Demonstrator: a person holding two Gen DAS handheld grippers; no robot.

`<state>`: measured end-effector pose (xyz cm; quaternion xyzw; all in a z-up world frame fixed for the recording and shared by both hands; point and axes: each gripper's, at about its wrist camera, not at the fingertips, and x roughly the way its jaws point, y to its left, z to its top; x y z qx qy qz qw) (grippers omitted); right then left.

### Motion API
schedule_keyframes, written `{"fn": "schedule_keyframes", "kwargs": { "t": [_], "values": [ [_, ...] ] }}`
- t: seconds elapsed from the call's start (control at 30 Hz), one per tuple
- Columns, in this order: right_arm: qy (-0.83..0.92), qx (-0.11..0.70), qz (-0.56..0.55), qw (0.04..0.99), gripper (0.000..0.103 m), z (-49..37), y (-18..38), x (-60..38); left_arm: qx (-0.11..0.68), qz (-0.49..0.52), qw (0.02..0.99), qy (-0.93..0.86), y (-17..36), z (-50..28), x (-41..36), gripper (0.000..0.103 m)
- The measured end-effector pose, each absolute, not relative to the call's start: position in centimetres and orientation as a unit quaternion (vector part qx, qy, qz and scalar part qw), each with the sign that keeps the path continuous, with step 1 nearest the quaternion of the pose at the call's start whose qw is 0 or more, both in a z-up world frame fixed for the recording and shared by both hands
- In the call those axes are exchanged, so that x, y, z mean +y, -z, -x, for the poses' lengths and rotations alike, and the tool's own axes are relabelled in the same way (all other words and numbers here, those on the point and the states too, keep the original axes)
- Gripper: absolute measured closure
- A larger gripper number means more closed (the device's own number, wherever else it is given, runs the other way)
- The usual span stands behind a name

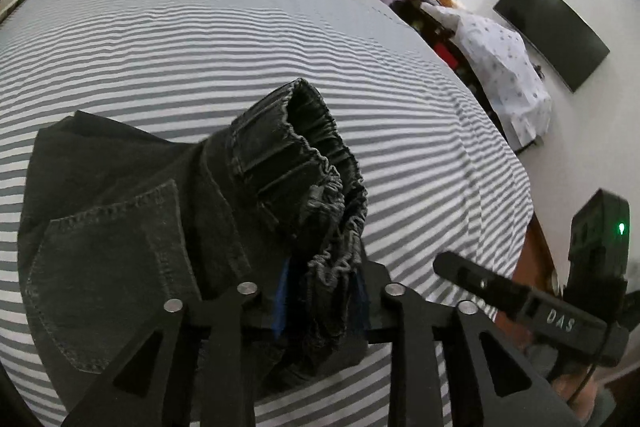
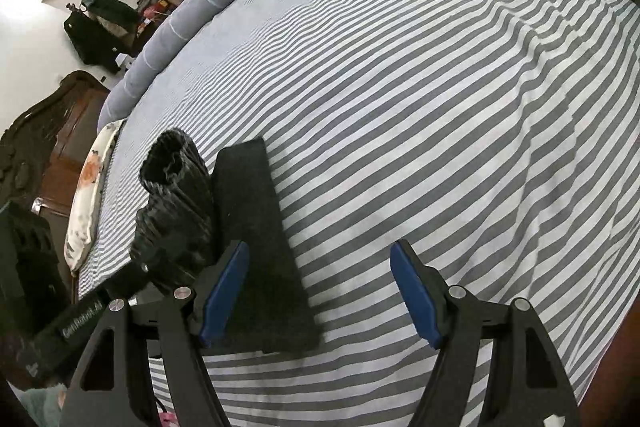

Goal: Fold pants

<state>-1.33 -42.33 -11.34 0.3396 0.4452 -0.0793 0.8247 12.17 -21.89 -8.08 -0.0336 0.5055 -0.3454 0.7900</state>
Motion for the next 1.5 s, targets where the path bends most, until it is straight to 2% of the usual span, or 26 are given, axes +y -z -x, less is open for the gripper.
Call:
{"fn": "schedule_keyframes", "kwargs": {
  "t": [0.3, 0.4, 0.57, 0.73, 1.07, 1.1, 1.17, 1.27, 1.5],
  "values": [
    [0.059, 0.432, -0.324, 0.839, 0.032, 0.7, 9.8, -41.2, 0.477, 0.027, 0.8, 0.363, 5.4, -9.6, -17.3, 0.05],
    [0.023, 0.435, -0.309, 0.846, 0.034, 0.2, 9.1, -39.0, 0.478, 0.021, 0.815, 0.326, 6.2, -9.9, -14.2, 0.049],
    [-0.033, 0.446, -0.291, 0.846, 0.05, -0.8, 8.7, -35.1, 0.493, 0.023, 0.833, 0.25, 8.6, -10.7, -9.4, 0.049],
    [-0.041, 0.463, -0.264, 0.845, 0.053, -2.0, 9.2, -32.2, 0.503, 0.024, 0.835, 0.221, 10.6, -11.2, -6.6, 0.049],
    [0.012, 0.485, -0.31, 0.818, 0.057, -5.1, 12.2, -34.4, 0.5, -0.009, 0.836, 0.227, 11.9, -10.8, -6.9, 0.048],
    [0.014, 0.484, -0.309, 0.819, 0.059, -5.4, 12.3, -34.5, 0.499, -0.015, 0.836, 0.227, 12.0, -10.8, -7.0, 0.048],
    [0.016, 0.486, -0.294, 0.823, 0.074, -6.0, 12.0, -34.3, 0.499, -0.022, 0.836, 0.226, 12.1, -10.7, -7.1, 0.047],
    [0.026, 0.491, -0.259, 0.832, 0.081, -6.4, 11.6, -33.5, 0.5, -0.026, 0.836, 0.224, 12.1, -10.7, -7.2, 0.046],
    [0.03, 0.49, -0.196, 0.849, 0.085, -6.3, 10.7, -31.8, 0.503, -0.035, 0.836, 0.217, 12.0, -10.8, -7.7, 0.044]
  ]
}}
